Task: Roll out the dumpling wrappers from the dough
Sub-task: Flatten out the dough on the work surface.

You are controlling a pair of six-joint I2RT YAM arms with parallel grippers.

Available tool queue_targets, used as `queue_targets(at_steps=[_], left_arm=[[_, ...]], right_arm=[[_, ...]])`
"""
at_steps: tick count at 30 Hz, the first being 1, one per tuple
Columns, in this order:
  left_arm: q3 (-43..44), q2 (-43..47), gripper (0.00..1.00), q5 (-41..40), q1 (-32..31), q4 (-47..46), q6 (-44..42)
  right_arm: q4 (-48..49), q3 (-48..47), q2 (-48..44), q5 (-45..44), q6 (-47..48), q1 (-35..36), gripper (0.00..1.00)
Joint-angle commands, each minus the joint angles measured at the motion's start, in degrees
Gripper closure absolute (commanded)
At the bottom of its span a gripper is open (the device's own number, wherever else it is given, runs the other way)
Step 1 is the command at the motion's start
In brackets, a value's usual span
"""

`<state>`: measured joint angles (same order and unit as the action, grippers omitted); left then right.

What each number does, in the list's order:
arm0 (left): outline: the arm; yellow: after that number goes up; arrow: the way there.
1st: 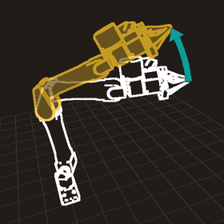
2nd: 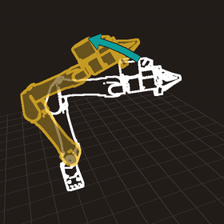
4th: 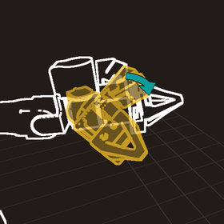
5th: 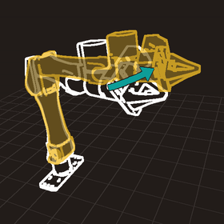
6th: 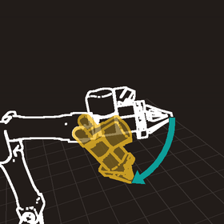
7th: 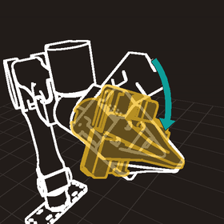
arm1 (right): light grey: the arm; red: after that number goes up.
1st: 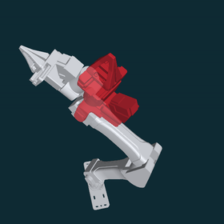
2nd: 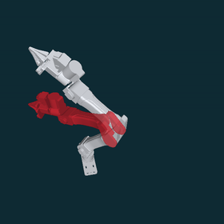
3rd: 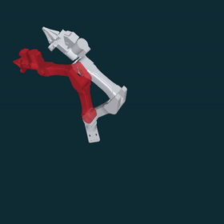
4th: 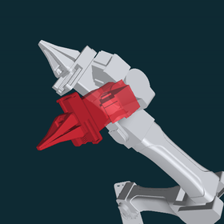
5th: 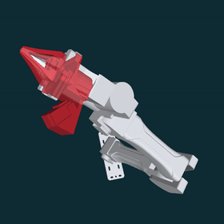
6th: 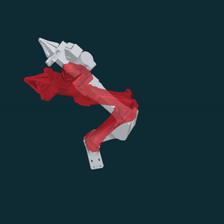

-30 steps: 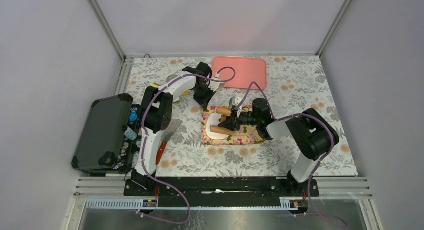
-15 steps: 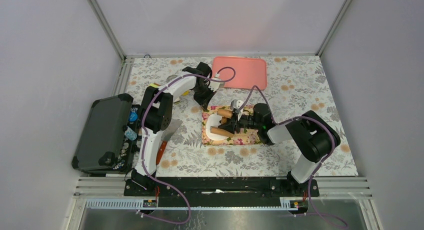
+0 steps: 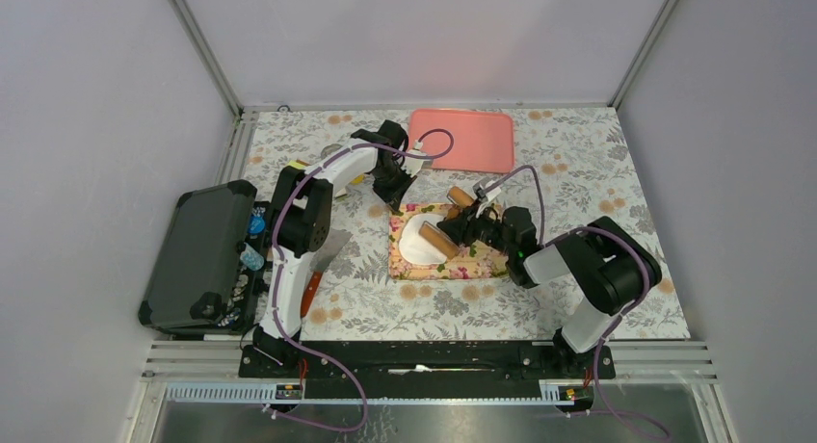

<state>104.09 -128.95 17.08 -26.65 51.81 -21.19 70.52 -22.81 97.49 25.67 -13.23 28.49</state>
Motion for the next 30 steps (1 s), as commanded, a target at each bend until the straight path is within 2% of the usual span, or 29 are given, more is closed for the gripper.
queue_targets(at_steps=[1, 9, 11, 17, 20, 25, 26, 28, 30], left_arm=[[-1.3, 2.4, 1.00, -1.7, -0.3, 0.2, -2.1], [-1.2, 2.7, 1.00, -2.2, -0.2, 0.2, -2.5], [-1.1, 2.6, 1.00, -2.0, -0.2, 0.2, -2.8], [0.5, 1.4, 1.00, -3.5, -1.2, 0.9, -5.7], [0.9, 0.9, 1.00, -5.2, -2.3, 0.9, -8.7], [2.6, 0.9, 0.99, -8.1, -3.5, -0.7, -10.3], [3.2, 1.1, 0.90, -9.2, -3.4, -1.5, -9.6], [4.7, 2.1, 0.45, -10.5, -3.0, -2.4, -7.7], [4.7, 4.3, 0.17, -10.5, -2.2, -3.9, -5.4]], right_arm=[[-12.7, 3.0, 0.2, -14.0, 1.2, -2.3, 1.00], [-16.7, 3.3, -3.6, -21.5, -1.1, -2.8, 1.00], [-17.7, 3.3, -4.9, -21.1, -1.7, -3.1, 1.00], [-18.5, 1.4, -12.8, -12.6, 3.1, -4.0, 1.00], [-18.7, 0.2, -15.3, -7.3, 8.8, -4.2, 1.00], [-25.3, -1.9, -18.6, 4.9, 20.3, -4.2, 1.00], [-25.6, -1.8, -19.6, 5.3, 21.1, -4.3, 1.00], [-26.2, -1.6, -21.7, 5.9, 22.3, -4.4, 1.00], [-27.6, -1.8, -23.3, 6.3, 23.6, -4.7, 1.00]])
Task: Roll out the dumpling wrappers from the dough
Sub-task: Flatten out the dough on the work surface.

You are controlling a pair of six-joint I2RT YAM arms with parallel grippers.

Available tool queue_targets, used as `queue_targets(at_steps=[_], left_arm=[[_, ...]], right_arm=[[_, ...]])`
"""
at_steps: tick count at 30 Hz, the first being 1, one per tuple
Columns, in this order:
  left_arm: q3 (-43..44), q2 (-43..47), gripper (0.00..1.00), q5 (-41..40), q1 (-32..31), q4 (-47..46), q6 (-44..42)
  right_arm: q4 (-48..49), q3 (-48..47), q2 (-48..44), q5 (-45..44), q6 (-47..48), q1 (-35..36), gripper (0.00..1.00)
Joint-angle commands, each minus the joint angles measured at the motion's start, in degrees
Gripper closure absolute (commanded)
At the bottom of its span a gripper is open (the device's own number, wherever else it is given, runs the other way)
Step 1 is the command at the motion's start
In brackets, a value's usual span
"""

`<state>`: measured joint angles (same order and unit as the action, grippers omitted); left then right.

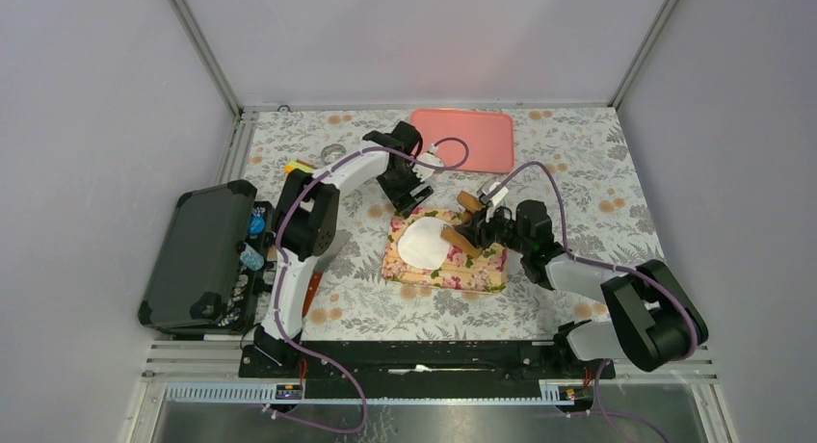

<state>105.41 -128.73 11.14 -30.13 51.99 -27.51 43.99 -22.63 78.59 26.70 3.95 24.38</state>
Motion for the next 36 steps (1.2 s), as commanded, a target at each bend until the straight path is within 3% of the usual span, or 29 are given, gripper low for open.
queue_targets(at_steps=[1, 2, 5, 12, 18, 25, 27, 30, 33, 36], left_arm=[[3.1, 5.3, 0.07, -4.9, 1.6, -4.9, 2.4], [2.6, 6.8, 0.02, -5.1, 2.1, -5.8, 4.1], [-1.5, 12.8, 0.01, -4.8, 3.5, -7.5, 9.8], [-24.0, 24.4, 0.06, 0.7, 5.8, -12.0, 21.9], [-30.2, 22.0, 0.16, 7.4, 5.8, -12.1, 27.3], [-29.8, 18.1, 0.25, 9.9, 5.7, -14.2, 31.0], [-29.0, 16.6, 0.33, 9.5, 5.2, -14.4, 31.3], [-26.8, 13.5, 0.58, 8.3, 4.7, -13.3, 30.9], [-24.4, 10.3, 0.79, 6.6, 4.6, -12.4, 30.5], [-21.2, 7.8, 0.89, 5.5, 4.5, -10.8, 29.6]], right_arm=[[-1.4, -2.0, -4.9, 5.3, 6.9, -0.8, 1.00], [-1.4, -1.9, -5.4, 5.1, 7.1, -1.2, 1.00], [-1.4, -1.9, -6.6, 6.0, 6.3, -2.7, 1.00], [-8.2, -5.7, -11.9, 13.4, 6.8, -4.8, 1.00], [-8.7, -8.4, -14.0, 17.6, 6.1, -4.8, 1.00], [-11.7, -7.4, -15.3, 22.3, 8.8, -5.0, 1.00], [-12.5, -7.2, -14.2, 24.6, 11.1, -5.0, 1.00], [-11.4, -7.5, -10.8, 27.6, 14.1, -5.0, 1.00], [-3.7, -7.5, -5.6, 31.1, 14.0, -5.0, 1.00], [4.2, -9.2, 0.4, 35.5, 10.7, -5.0, 1.00]])
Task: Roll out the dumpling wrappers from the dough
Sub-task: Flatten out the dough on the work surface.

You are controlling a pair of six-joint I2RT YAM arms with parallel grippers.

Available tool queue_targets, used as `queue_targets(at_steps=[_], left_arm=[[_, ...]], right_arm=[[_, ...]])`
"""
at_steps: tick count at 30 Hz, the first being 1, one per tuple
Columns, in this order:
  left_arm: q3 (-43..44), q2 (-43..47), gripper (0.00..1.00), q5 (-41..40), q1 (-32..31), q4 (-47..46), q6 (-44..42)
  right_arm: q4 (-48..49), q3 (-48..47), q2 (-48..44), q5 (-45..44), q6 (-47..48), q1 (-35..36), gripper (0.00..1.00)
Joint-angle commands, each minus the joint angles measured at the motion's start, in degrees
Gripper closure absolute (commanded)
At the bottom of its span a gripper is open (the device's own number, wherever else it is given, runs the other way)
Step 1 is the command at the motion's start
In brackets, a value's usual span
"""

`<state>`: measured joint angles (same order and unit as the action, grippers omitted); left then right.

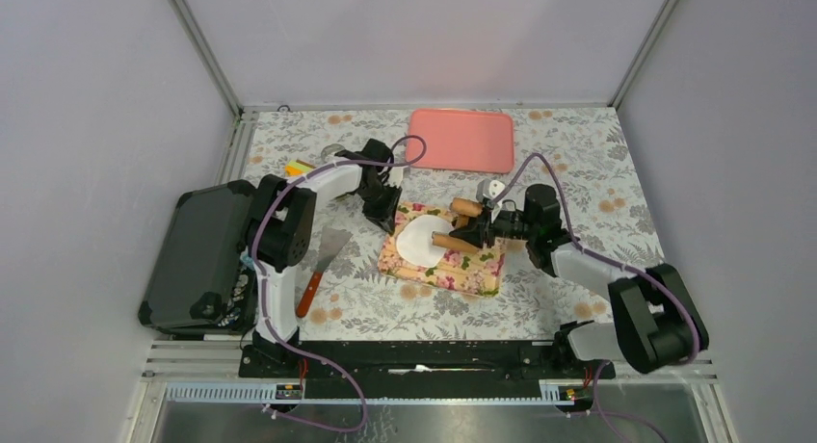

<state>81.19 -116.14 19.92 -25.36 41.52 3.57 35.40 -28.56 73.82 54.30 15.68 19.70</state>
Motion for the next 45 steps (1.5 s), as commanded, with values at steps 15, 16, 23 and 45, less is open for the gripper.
queue_targets(at_steps=[15, 16, 23, 45], left_arm=[[22.5, -14.6, 1.00, -2.2, -4.2, 7.9, -15.7], [22.6, -14.6, 1.00, -2.0, -4.3, 7.7, -15.9], [24.0, -15.4, 1.00, 0.6, -4.6, 9.0, -18.4], [23.6, -14.5, 1.00, 0.2, -4.8, 9.0, -19.0]], right_arm=[[13.3, -19.0, 23.0, 9.3, -7.3, 4.0, 1.00], [13.0, -19.3, 23.8, 9.3, -7.8, 4.4, 1.00], [9.1, -19.1, 29.3, 7.5, -2.1, 5.4, 1.00], [0.9, -9.3, 27.3, 0.4, -0.7, 9.1, 1.00]])
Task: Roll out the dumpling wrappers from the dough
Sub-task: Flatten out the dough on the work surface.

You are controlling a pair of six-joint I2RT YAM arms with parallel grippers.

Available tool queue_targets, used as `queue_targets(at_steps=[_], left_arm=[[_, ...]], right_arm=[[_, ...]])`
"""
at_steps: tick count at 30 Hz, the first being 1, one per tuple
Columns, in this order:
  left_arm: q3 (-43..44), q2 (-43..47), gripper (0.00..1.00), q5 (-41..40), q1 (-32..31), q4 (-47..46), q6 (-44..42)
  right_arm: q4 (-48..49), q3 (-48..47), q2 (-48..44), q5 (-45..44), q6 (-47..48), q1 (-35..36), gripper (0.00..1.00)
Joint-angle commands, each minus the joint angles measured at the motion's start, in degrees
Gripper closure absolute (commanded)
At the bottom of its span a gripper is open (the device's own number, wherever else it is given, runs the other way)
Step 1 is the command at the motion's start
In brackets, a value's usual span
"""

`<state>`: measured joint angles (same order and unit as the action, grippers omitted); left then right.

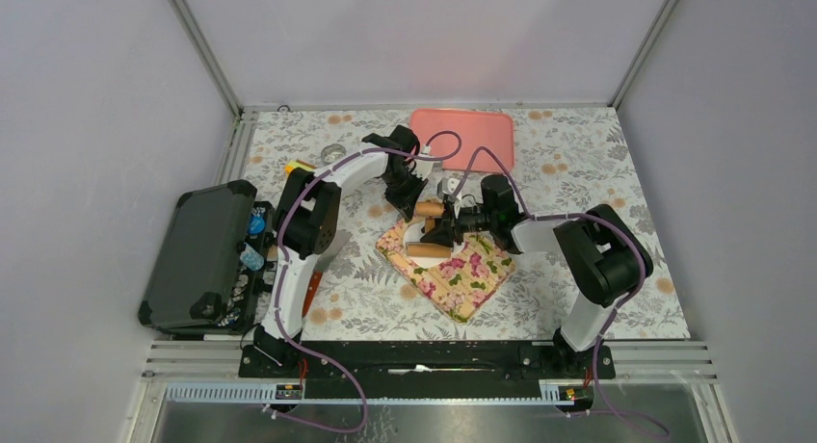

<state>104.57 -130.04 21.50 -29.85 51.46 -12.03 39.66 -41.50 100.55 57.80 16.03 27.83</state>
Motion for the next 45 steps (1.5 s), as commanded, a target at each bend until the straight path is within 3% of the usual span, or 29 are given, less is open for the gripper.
queue_targets(at_steps=[1, 33, 37, 42, 45], left_arm=[[0.2, -0.6, 1.00, -1.4, -0.3, -0.9, -3.4], [-0.6, 0.5, 1.00, -0.8, 0.5, -1.7, -2.8], [-1.5, 0.8, 1.00, -0.6, 0.5, -2.3, -2.9], [-2.6, 1.7, 1.00, 0.1, 0.5, -2.5, -3.5], [-2.9, 2.0, 1.00, 0.2, 0.5, -2.5, -3.7]], right_arm=[[-3.6, 3.9, 0.5, -3.2, -0.8, 1.2, 1.00], [-6.0, 10.1, -2.3, -3.1, 0.3, 4.7, 1.00], [-1.5, 8.2, -5.2, -3.0, -6.3, 4.2, 1.00], [11.2, 1.9, -9.0, -3.2, -22.8, 0.8, 1.00], [14.2, -2.6, -8.8, -5.0, -26.5, -1.1, 1.00]])
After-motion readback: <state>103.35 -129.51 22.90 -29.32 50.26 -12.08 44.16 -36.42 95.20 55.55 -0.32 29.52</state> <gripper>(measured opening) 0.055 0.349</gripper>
